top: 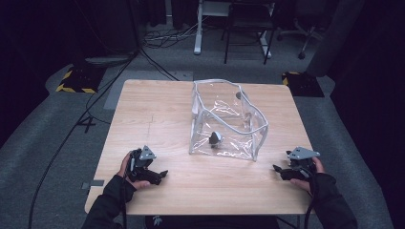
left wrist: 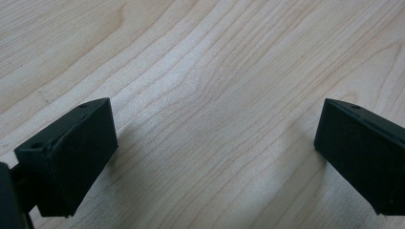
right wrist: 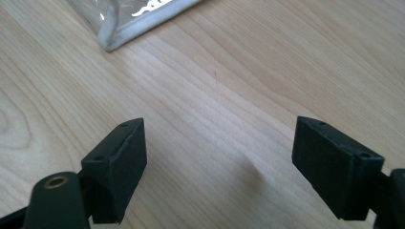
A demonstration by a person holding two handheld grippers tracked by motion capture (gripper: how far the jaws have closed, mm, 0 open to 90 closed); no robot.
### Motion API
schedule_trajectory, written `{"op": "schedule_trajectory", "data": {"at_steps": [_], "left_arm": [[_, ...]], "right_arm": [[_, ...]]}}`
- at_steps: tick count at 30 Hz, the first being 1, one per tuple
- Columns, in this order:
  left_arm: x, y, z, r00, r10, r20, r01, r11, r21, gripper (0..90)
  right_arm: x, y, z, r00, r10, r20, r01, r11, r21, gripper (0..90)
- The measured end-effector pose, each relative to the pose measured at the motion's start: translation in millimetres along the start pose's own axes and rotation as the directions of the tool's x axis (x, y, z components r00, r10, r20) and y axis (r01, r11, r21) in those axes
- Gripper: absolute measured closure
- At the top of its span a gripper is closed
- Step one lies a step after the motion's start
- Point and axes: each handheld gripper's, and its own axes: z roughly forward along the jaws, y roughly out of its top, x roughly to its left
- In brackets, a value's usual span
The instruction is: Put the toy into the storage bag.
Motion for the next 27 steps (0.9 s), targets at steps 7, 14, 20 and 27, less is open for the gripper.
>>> {"op": "schedule_trajectory", "data": {"at_steps": [7,14,20,27], "left_arm": [[0.0,0.0,0.0,1.0000,0.000,0.000,0.000,1.0000,0.000,1.0],[0.0,0.0,0.0,1.0000,0.000,0.000,0.000,1.0000,0.000,1.0],[0.0,0.0,0.0,1.0000,0.000,0.000,0.000,1.0000,0.000,1.0],[0.0,0.0,0.1,1.0000,0.000,0.000,0.000,1.0000,0.000,0.9]], "right_arm": [[-2.1,-10.1,-4.1,1.0000,0.004,-0.009,-0.004,1.000,0.002,19.3],[-2.4,-18.4,-9.0,0.9994,0.029,-0.020,-0.029,0.999,-0.014,18.7],[-3.5,-28.2,-13.7,0.9974,0.064,-0.035,-0.065,0.997,-0.039,18.5],[-5.6,-39.9,-19.2,0.9921,0.121,-0.035,-0.123,0.991,-0.059,17.4]]}}
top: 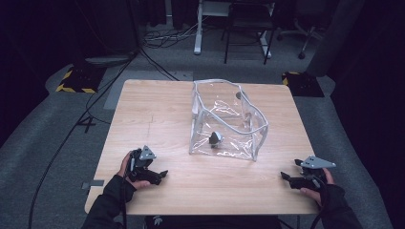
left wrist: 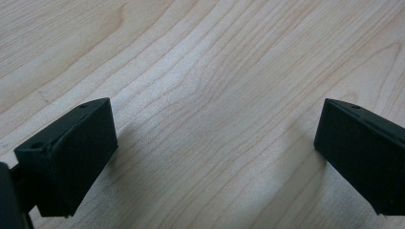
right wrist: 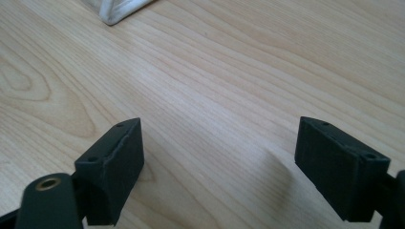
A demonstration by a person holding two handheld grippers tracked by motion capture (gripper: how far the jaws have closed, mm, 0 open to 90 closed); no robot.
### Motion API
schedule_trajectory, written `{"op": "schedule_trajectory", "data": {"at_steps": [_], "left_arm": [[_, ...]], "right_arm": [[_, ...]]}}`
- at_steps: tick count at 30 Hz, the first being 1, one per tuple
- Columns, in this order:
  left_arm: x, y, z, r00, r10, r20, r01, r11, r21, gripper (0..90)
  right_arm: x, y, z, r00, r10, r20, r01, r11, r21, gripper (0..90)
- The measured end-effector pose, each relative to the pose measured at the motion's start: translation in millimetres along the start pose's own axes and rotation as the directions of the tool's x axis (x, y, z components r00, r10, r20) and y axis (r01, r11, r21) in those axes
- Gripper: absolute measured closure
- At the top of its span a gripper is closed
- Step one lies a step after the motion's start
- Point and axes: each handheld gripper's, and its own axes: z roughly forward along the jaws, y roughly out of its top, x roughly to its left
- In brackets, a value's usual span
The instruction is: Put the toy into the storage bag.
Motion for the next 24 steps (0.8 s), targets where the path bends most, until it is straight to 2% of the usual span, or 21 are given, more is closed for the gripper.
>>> {"op": "schedule_trajectory", "data": {"at_steps": [4,7,13,24], "left_arm": [[-0.1,0.1,0.0,1.0000,-0.002,-0.002,0.002,1.0000,0.000,0.9],[0.0,0.1,0.2,1.0000,0.000,-0.001,0.000,1.0000,-0.001,0.9],[0.2,0.5,0.7,1.0000,0.002,-0.003,-0.002,1.0000,-0.004,0.8],[0.2,0.5,0.7,1.0000,0.003,-0.003,-0.003,1.0000,-0.004,0.8]], "right_arm": [[-1.4,-5.6,-3.8,0.9990,0.043,-0.005,-0.043,0.999,-0.005,17.1],[-3.4,-8.3,-6.5,0.9985,0.054,0.000,-0.054,0.999,0.001,17.1],[-9.8,-13.4,-10.3,0.9931,0.117,0.001,-0.117,0.993,0.013,17.2],[-10.0,-12.6,-9.2,0.9925,0.122,0.005,-0.122,0.992,0.013,16.7]]}}
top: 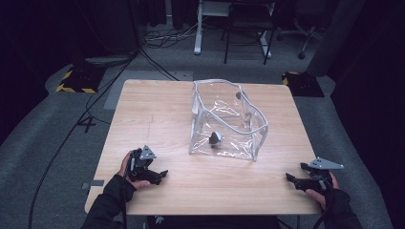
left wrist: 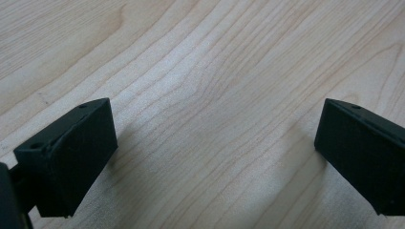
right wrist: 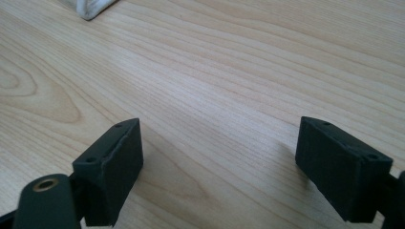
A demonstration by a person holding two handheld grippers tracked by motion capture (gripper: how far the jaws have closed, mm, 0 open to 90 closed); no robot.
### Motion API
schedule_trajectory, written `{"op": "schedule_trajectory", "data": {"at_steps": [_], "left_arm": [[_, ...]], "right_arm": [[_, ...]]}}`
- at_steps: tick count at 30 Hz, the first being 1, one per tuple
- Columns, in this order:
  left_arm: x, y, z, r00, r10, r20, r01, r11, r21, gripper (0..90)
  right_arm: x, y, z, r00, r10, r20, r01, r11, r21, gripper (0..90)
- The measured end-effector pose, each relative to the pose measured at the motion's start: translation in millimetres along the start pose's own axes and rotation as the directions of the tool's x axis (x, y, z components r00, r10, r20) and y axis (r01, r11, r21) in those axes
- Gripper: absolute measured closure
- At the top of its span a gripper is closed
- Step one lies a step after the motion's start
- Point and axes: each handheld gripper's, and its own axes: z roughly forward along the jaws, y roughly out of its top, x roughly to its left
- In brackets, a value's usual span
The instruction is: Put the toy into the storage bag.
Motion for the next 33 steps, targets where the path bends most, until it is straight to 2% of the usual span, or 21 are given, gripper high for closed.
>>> {"op": "schedule_trajectory", "data": {"at_steps": [10,33], "left_arm": [[0.2,0.8,0.9,0.9999,-0.002,0.011,0.002,1.0000,-0.002,0.7],[0.7,1.5,1.4,1.0000,0.004,0.007,-0.004,1.0000,-0.001,0.6]], "right_arm": [[0.4,-0.1,-0.1,1.0000,0.003,0.003,-0.003,1.000,0.001,16.6],[0.3,-0.1,-0.1,1.0000,0.002,0.003,-0.002,1.000,0.000,16.7]]}}
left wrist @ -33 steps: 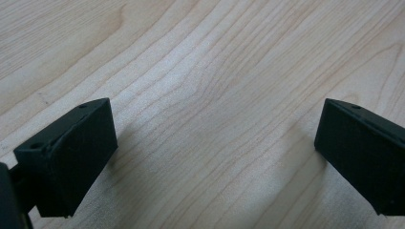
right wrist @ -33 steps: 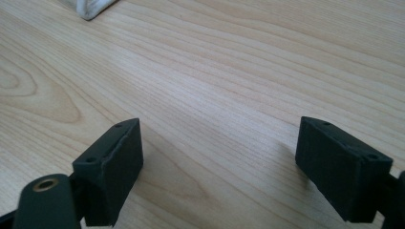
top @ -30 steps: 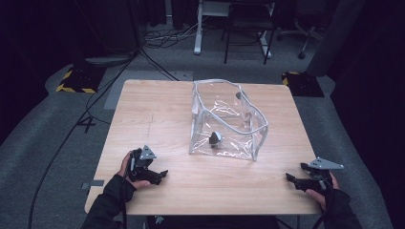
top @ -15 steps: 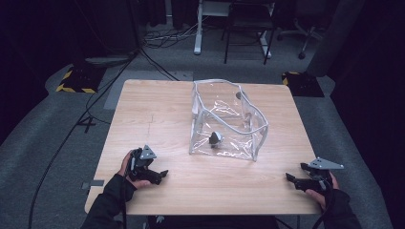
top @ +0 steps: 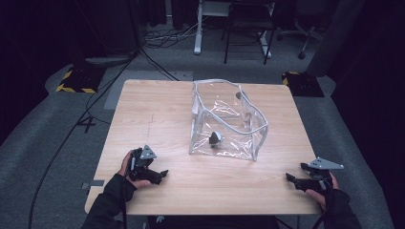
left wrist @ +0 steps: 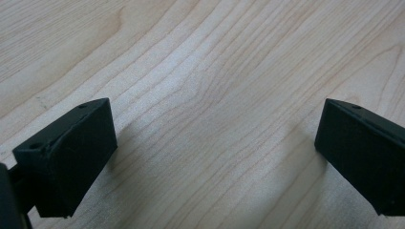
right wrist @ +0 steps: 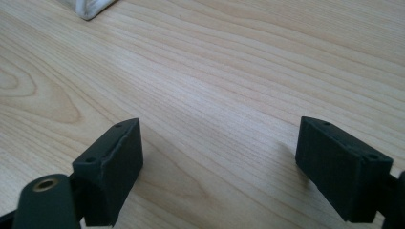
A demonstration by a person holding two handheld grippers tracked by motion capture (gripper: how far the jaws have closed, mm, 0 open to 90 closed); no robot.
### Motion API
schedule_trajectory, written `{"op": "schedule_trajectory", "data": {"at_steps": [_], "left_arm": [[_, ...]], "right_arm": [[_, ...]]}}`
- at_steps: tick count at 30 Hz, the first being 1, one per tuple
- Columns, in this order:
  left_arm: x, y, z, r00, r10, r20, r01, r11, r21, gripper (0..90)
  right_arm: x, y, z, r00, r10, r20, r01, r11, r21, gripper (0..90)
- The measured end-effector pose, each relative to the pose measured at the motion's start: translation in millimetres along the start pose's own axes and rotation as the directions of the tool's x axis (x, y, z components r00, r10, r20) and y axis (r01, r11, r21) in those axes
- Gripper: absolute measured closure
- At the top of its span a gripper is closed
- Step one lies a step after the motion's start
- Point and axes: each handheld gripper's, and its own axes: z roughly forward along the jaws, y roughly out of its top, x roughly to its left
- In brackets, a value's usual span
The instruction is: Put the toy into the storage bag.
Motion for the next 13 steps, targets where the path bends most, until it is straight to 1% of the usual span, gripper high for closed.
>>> {"op": "schedule_trajectory", "data": {"at_steps": [10,11,12,13], "left_arm": [[0.1,0.0,0.0,1.0000,0.000,0.000,0.000,1.0000,0.000,0.6],[0.2,0.2,0.0,1.0000,0.001,-0.002,-0.001,1.0000,-0.001,0.6],[0.2,0.2,0.0,0.9999,0.003,-0.013,-0.003,1.0000,-0.004,0.6],[0.3,0.3,0.4,1.0000,0.002,-0.001,-0.002,1.0000,-0.002,0.6]], "right_arm": [[0.1,0.0,0.0,1.0000,0.000,0.000,0.000,1.000,0.000,16.6],[0.1,0.0,0.0,1.0000,-0.001,0.000,0.001,1.000,0.000,16.6],[0.2,-0.1,0.0,1.0000,0.000,0.000,0.000,1.000,-0.001,16.6],[0.2,-0.1,0.0,1.0000,0.000,0.001,0.000,1.000,0.000,16.6]]}}
